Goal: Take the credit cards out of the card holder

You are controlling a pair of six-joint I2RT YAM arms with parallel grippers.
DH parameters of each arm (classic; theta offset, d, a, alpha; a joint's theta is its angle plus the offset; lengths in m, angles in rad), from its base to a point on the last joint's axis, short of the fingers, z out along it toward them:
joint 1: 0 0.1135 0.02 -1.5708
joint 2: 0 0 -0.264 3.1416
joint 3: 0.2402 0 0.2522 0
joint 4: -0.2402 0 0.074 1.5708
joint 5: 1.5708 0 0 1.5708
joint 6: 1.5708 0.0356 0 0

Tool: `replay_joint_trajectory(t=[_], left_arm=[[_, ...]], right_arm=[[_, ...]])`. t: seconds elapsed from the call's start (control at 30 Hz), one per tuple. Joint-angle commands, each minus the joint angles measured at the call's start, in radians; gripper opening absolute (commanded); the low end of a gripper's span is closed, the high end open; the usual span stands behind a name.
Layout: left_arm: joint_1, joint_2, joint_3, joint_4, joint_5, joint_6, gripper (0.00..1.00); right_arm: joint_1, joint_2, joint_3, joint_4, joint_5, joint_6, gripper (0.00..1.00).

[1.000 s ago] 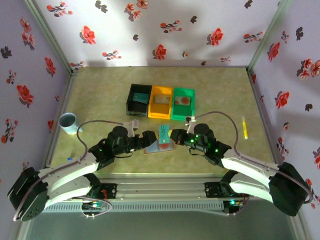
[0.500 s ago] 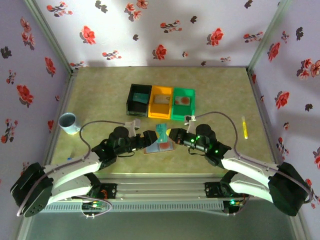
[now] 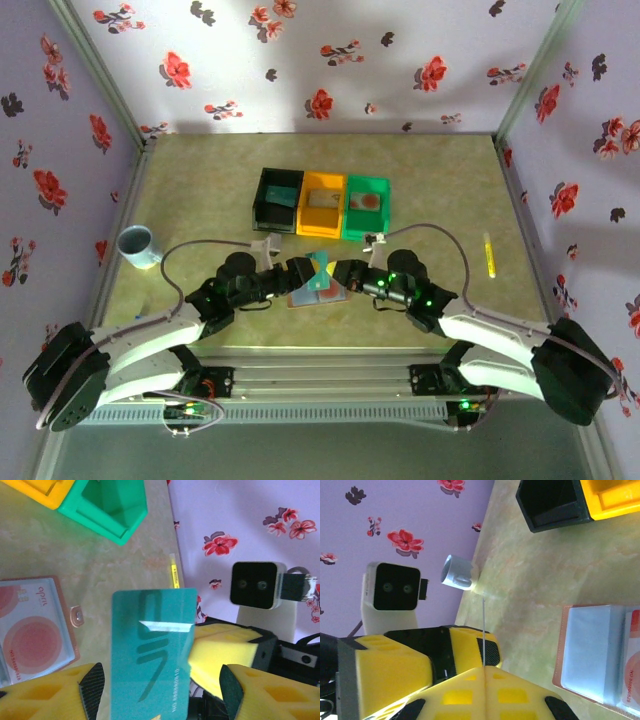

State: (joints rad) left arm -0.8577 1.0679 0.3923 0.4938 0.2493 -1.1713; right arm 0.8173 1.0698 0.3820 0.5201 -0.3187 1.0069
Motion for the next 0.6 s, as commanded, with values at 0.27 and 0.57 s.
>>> replay_joint_trajectory(t=[0.27,0.57], left_arm=[[-0.006,-0.006,-0.018,0.078,0.019,-0.019,0.56],[-0.006,-0.028,-0.032,0.076,0.017,-0.021,0.40]], right_arm=[[0.017,0.033,0.019,0.038,-0.008,0.002,0.00],[0.018,0.039,0.018,0.018,0.006,-0.011,0.00]])
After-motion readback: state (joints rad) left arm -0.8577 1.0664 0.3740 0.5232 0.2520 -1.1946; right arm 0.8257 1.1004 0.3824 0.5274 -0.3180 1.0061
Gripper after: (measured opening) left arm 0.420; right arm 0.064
